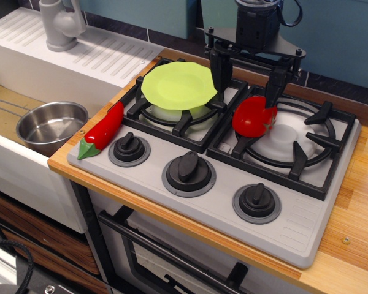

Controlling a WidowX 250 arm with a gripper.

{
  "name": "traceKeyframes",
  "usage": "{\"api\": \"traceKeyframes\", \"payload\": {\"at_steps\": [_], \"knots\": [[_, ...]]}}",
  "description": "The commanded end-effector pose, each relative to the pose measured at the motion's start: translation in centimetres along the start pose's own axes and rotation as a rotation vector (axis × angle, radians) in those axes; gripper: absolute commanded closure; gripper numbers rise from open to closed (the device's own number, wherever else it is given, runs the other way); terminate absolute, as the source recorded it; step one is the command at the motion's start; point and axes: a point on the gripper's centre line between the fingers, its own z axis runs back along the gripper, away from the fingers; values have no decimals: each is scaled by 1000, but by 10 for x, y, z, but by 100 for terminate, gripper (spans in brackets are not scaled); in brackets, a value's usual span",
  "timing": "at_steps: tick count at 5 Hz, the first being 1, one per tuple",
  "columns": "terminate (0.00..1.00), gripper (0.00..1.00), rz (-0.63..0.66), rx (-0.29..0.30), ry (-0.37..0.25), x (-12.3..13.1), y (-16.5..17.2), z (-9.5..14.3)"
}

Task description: Put tomato on plate and redpepper in pot or pan in sink

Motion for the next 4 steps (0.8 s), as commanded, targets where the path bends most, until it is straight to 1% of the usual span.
{"api": "traceKeyframes", "payload": {"at_steps": [1,2,4], "knots": [[0,0,0,0,0,0,0,0],[0,0,-3,-18,-14,5,0,-8],[0,0,-15,-58,-67,16,-4,-35]]}}
